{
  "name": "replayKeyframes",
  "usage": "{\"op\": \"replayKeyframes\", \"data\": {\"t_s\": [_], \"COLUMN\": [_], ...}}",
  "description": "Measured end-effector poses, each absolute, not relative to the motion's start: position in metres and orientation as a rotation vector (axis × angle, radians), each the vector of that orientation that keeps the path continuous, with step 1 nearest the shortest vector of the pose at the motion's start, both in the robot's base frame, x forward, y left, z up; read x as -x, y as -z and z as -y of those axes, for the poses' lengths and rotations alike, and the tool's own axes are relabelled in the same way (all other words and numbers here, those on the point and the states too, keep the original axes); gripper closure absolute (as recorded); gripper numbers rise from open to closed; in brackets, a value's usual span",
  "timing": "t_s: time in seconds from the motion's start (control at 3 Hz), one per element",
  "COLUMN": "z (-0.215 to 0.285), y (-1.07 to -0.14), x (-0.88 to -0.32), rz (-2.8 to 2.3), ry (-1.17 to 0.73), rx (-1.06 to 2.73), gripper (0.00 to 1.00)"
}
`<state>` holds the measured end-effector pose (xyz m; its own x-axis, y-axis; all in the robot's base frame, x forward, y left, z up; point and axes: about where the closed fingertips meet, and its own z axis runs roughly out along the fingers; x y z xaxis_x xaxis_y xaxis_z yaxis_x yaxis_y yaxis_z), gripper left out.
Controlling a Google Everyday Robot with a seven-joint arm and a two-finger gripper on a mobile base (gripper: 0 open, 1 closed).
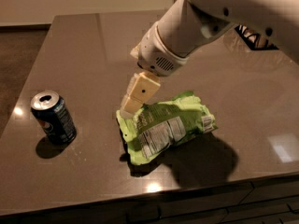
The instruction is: Move pepsi can near orange
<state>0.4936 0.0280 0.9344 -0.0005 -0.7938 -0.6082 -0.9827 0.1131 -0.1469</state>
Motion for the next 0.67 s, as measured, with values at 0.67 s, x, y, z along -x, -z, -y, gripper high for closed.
{"op": "replayKeyframes", "data": {"t_s": [0.67], "z": [-0.048], "y": [-0.933], "x": [-0.492], "rz": [-1.798], "ry": [-0.482], "rx": [1.72], "gripper": [0.0]}}
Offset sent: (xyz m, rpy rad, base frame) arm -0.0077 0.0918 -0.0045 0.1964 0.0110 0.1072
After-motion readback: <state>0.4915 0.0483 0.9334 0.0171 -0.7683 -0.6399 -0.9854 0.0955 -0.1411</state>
